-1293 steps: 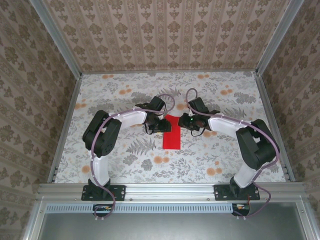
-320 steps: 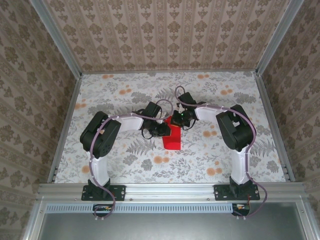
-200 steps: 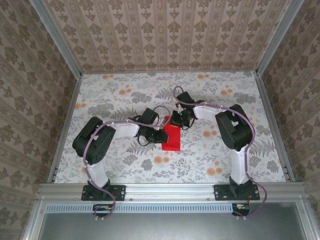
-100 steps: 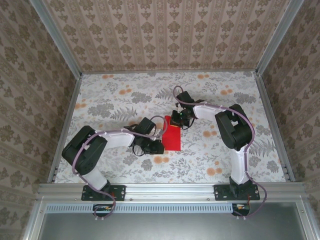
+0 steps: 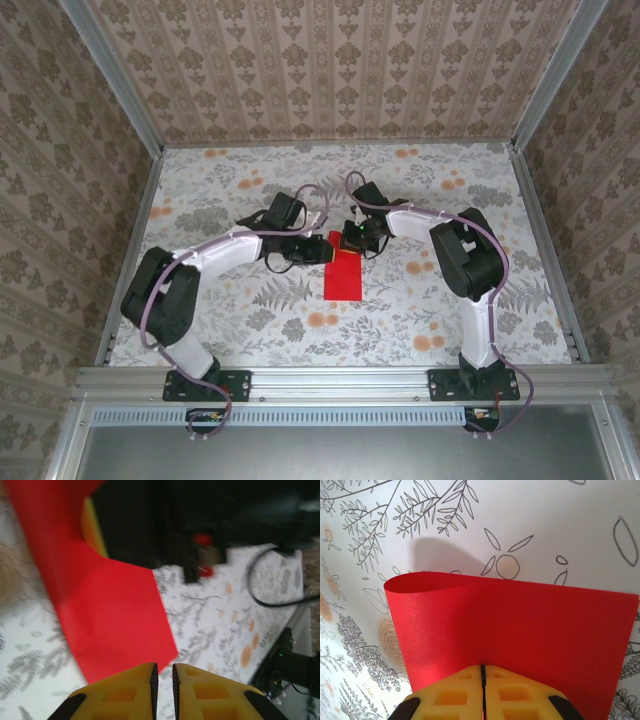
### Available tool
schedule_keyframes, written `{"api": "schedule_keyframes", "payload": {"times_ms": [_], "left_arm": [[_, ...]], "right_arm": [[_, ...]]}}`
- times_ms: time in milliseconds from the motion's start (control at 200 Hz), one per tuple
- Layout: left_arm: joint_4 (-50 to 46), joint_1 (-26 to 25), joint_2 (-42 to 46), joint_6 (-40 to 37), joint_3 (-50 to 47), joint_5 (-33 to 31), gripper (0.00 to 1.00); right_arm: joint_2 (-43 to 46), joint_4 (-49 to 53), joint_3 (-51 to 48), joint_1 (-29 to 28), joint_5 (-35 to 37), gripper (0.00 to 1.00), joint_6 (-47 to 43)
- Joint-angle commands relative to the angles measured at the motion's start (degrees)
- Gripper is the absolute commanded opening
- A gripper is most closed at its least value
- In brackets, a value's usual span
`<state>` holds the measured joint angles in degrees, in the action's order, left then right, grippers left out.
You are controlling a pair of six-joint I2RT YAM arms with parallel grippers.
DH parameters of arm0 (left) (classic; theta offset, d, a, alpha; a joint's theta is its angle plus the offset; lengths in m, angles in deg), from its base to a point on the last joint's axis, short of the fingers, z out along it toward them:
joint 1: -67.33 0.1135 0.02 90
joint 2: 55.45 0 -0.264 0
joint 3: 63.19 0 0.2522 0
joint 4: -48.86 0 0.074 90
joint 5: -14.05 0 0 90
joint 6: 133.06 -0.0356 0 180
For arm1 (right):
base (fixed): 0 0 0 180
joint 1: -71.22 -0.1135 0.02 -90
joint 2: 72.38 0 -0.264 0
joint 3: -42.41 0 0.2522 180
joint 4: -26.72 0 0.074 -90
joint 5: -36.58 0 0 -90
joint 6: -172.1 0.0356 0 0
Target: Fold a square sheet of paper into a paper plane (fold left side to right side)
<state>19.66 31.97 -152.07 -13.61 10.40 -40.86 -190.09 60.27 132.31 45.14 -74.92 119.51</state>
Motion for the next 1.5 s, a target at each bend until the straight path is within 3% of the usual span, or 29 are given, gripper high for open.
{"api": "schedule_keyframes", "payload": {"times_ms": [0,190,620,905,1160,1495], "left_arm": [[0.69,0.72,-5.89,-2.47,1.99,1.38,0.18],[2.98,-0.36,-12.16,-2.77,5.58,5.25,0.18],[1.27,-1.91,-16.94,-1.79,4.79,-0.73,0.18],[2.24,-2.24,-16.23,0.47,2.55,-2.48,0.17],[2.2,-2.61,-15.62,0.94,2.36,-3.1,0.17],[1.65,-2.87,-15.55,0.9,2.93,-3.7,0.17]], "right_arm": [[-3.18,2.93,-0.5,0.49,3.17,0.08,-1.33],[-3.14,2.58,-0.47,0.42,2.63,0.08,-1.37],[-1.16,0.95,0.07,0.5,1.52,0.1,-2.24],[12.02,-0.35,-4.82,1.04,4.69,0.22,-2.4],[22.02,-2.62,-20.23,-2.26,0.11,0.1,2.82],[16.46,-2.37,-21.52,-6.78,0.48,0.09,4.44]]}}
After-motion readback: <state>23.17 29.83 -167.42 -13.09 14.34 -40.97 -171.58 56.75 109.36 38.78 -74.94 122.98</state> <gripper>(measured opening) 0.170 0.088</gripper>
